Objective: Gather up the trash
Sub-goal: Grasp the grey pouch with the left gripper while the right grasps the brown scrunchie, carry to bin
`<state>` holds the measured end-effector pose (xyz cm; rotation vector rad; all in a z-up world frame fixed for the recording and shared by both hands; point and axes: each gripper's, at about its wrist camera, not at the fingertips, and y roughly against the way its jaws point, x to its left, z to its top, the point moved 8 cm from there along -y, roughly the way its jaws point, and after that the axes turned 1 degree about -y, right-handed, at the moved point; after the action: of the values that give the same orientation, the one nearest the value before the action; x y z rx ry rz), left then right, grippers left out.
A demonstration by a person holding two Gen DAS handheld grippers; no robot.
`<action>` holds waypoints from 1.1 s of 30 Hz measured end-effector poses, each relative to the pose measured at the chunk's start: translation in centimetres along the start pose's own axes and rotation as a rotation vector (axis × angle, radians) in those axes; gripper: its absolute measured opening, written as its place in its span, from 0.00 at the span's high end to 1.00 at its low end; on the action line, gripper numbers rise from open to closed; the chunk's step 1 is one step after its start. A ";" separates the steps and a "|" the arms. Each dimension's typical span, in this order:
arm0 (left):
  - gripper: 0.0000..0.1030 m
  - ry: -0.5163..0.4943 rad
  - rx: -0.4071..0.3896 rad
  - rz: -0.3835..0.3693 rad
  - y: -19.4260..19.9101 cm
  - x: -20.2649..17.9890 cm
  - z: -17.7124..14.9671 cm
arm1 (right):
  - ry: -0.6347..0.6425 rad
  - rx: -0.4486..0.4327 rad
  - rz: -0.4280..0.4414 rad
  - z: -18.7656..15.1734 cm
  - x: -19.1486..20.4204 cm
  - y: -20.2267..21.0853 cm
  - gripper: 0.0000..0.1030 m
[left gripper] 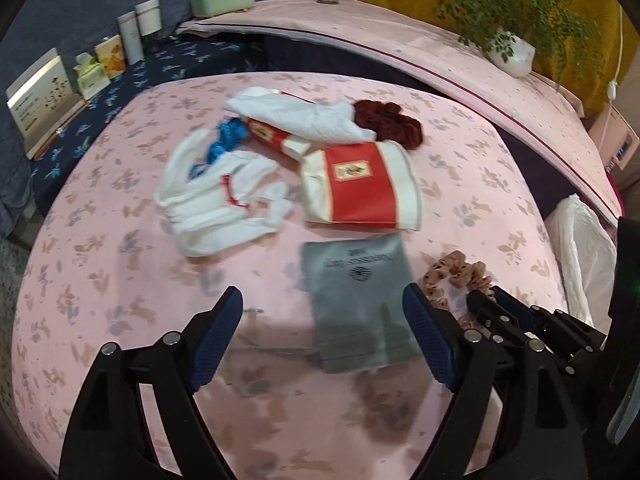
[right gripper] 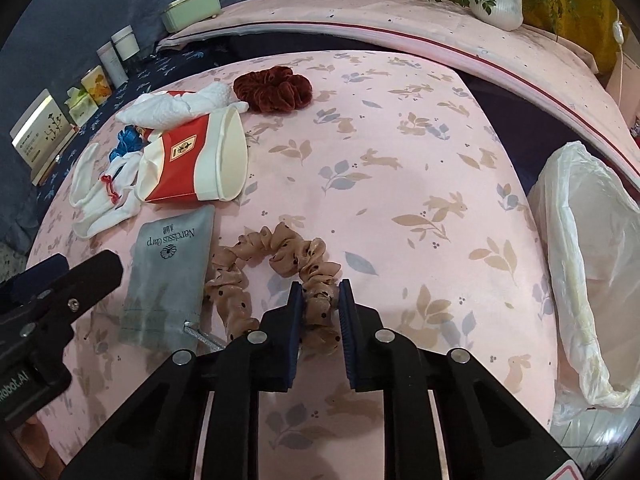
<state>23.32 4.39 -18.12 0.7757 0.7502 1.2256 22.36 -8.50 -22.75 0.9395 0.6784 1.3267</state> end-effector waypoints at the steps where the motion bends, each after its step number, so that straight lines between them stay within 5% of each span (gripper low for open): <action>1: 0.19 -0.005 0.007 -0.008 -0.3 -0.5 -0.1 | -0.006 -0.001 -0.002 -0.2 -0.4 0.2 0.85; 12: 0.20 -0.015 0.104 0.000 -4.3 -3.1 -2.3 | -0.076 -0.009 -0.026 -1.5 -4.4 1.5 0.85; 18: 0.49 -0.037 0.083 0.007 -3.7 -3.1 -2.2 | -0.094 -0.026 -0.017 -1.4 -5.2 2.4 0.85; 20: 0.73 -0.033 0.083 0.004 -3.6 -3.0 -2.2 | -0.097 -0.037 -0.012 -1.2 -5.2 2.9 0.85; 22: 0.83 -0.027 0.086 -0.002 -3.4 -2.9 -2.1 | -0.099 -0.047 -0.005 -1.0 -5.3 3.5 0.85; 33: 0.87 -0.077 0.040 -0.104 0.5 -7.1 -1.1 | -0.126 -0.138 0.013 0.1 -6.7 7.9 0.85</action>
<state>20.89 -2.41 -17.75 0.8024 0.7453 1.0840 17.53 -15.27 -16.48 0.9081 0.4788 1.2973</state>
